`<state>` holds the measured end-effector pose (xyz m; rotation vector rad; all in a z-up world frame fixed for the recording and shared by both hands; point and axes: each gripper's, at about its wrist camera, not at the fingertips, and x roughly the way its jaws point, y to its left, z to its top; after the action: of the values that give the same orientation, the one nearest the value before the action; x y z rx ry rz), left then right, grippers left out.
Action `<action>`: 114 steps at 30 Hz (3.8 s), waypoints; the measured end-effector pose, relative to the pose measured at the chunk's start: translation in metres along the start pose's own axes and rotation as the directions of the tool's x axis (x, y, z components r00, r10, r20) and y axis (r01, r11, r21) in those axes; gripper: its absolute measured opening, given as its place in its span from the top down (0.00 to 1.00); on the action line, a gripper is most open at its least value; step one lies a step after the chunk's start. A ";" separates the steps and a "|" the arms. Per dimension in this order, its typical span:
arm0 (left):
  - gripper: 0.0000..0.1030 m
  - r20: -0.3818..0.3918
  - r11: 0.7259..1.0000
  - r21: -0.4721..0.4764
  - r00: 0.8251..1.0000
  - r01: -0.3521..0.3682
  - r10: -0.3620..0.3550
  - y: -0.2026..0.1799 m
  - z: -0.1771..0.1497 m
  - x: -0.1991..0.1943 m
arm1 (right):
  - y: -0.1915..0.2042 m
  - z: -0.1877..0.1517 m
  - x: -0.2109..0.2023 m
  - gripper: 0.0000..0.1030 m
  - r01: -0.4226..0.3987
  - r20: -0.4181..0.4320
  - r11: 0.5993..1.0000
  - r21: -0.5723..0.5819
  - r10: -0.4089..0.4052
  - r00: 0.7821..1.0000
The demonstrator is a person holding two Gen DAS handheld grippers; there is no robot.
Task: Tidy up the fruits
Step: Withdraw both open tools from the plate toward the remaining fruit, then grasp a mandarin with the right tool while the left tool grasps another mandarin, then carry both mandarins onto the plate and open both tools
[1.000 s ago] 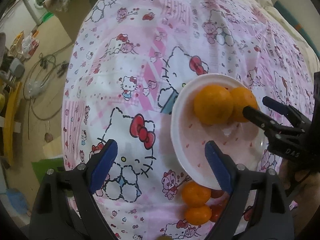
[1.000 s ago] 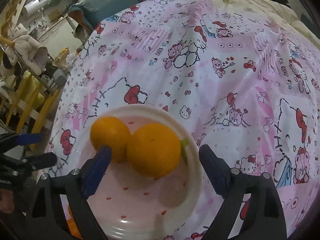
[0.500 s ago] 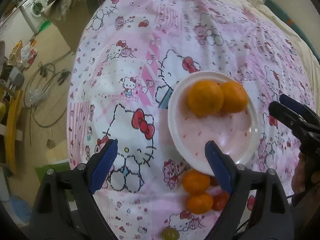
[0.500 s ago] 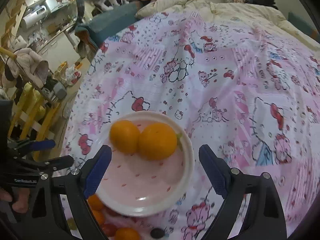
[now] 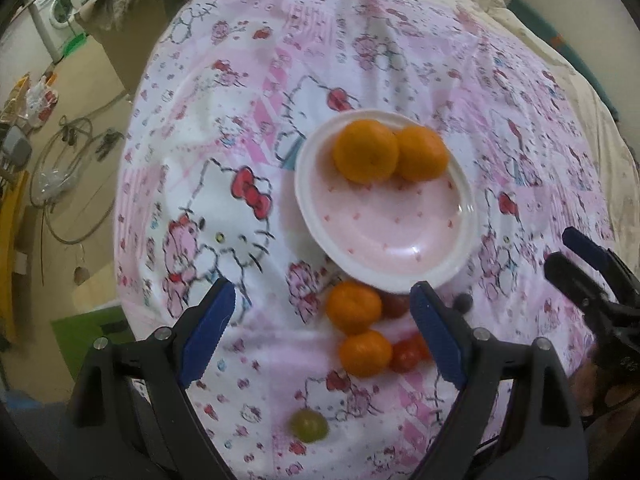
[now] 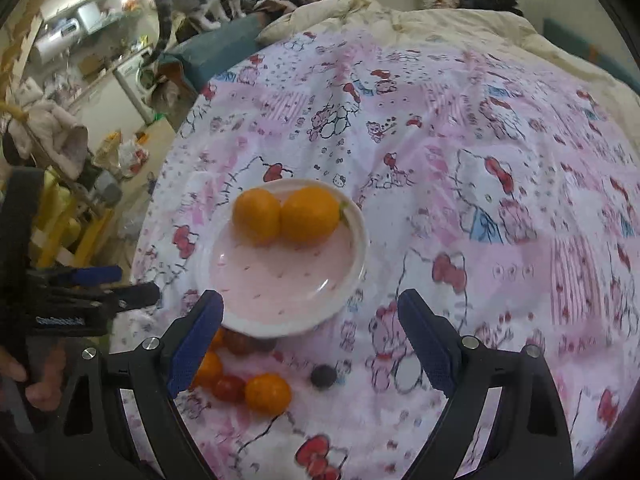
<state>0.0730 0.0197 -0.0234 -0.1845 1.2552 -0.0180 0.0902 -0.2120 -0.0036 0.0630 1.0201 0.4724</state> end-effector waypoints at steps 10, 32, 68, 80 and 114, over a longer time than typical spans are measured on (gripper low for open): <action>0.16 0.002 1.000 -0.008 1.000 0.005 -0.005 -0.009 -0.024 0.001 | -0.018 -0.029 -0.017 0.11 -0.017 -0.004 0.993 0.117 0.017 1.000; 0.16 0.027 0.990 -0.136 0.999 -0.021 0.025 0.020 -0.018 0.008 | -0.016 -0.056 0.051 0.25 -0.146 -0.213 0.954 0.263 0.205 0.955; 0.16 -0.084 0.999 -0.036 0.996 -0.021 0.018 -0.004 -0.037 0.035 | -0.023 -0.066 0.058 0.58 -0.179 -0.210 0.918 0.353 0.264 0.941; 0.48 -0.238 0.973 -0.197 0.957 0.117 -0.163 -0.008 -0.047 0.071 | -0.037 -0.062 0.038 0.58 -0.178 -0.157 0.917 0.358 0.247 0.956; 0.65 -0.008 0.996 0.088 1.000 0.007 -0.006 -0.033 0.028 0.007 | -0.057 0.018 0.019 0.58 -0.223 -0.005 0.924 0.311 0.236 0.972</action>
<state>0.1043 -0.0097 -0.0169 -0.1122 1.2591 -0.0798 0.1332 -0.2522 -0.0245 0.4591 1.1276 0.5253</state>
